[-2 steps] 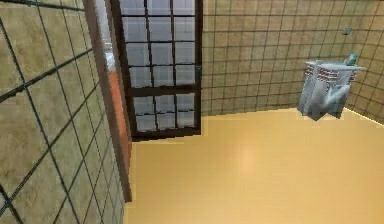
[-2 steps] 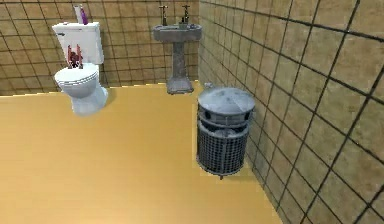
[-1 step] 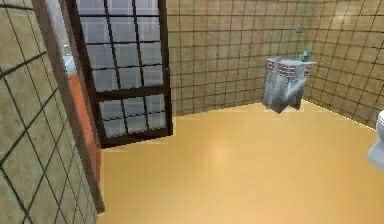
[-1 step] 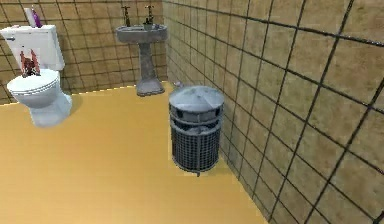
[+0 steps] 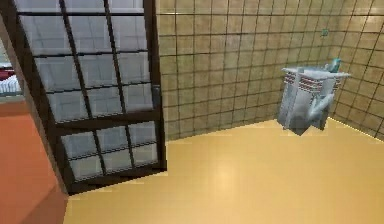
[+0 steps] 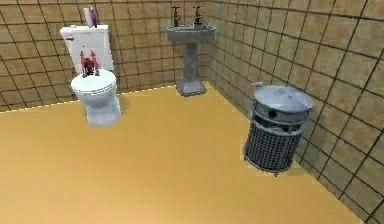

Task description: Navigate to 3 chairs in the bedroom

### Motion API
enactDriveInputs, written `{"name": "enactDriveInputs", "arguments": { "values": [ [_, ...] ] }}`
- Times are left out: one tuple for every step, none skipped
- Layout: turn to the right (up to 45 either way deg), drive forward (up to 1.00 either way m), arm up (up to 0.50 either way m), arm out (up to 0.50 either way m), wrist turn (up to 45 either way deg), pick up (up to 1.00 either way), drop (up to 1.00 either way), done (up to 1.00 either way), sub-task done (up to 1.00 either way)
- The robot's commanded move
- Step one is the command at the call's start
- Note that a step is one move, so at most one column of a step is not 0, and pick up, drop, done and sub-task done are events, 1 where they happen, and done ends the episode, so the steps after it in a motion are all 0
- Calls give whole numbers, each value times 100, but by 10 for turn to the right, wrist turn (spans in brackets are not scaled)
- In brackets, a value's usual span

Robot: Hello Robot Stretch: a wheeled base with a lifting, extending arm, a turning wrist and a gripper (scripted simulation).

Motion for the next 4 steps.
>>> {"name": "enactDriveInputs", "arguments": {
  "values": [
    [-90, 0, 0, 0, 0, 0, 0, 0, 0],
    [0, 100, 0, 0, 0, 0, 0, 0, 0],
    [-450, 0, 0, 0, 0, 0, 0, 0, 0],
    [-360, 0, 0, 0, 0, 0, 0, 0, 0]
  ]
}}
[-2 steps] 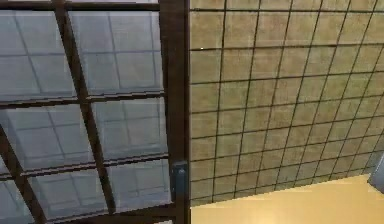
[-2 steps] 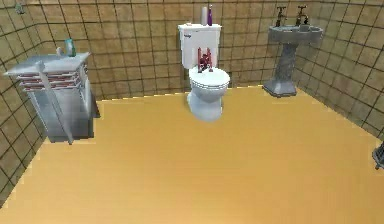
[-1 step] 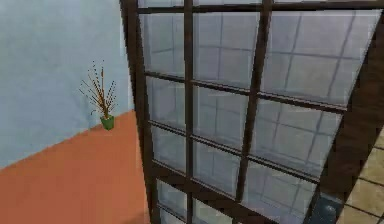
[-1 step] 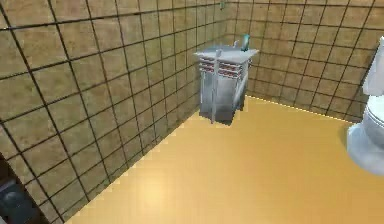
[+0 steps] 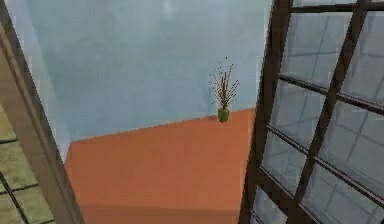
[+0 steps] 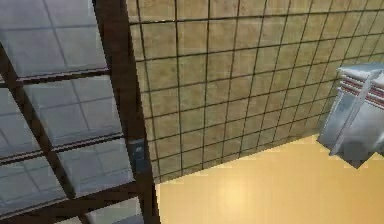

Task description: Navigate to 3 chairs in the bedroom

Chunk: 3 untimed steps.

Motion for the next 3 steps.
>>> {"name": "enactDriveInputs", "arguments": {
  "values": [
    [0, 100, 0, 0, 0, 0, 0, 0, 0],
    [90, 0, 0, 0, 0, 0, 0, 0, 0],
    [30, 0, 0, 0, 0, 0, 0, 0, 0]
  ]
}}
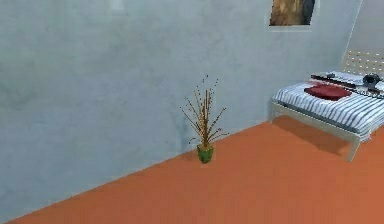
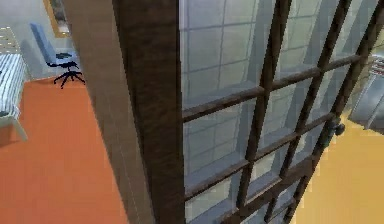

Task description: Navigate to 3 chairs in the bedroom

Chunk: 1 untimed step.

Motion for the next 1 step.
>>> {"name": "enactDriveInputs", "arguments": {
  "values": [
    [0, 25, 0, 0, 0, 0, 0, 0, 0]
  ]
}}
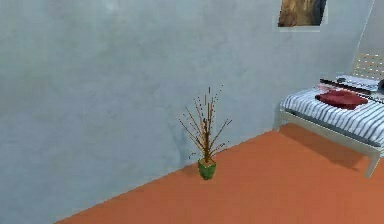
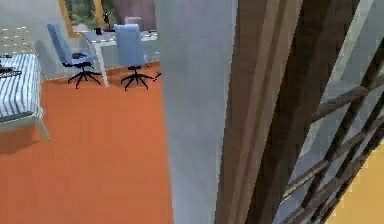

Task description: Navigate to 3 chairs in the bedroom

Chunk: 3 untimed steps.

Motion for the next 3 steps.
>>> {"name": "enactDriveInputs", "arguments": {
  "values": [
    [450, 0, 0, 0, 0, 0, 0, 0, 0],
    [180, 0, 0, 0, 0, 0, 0, 0, 0],
    [0, 100, 0, 0, 0, 0, 0, 0, 0]
  ]
}}
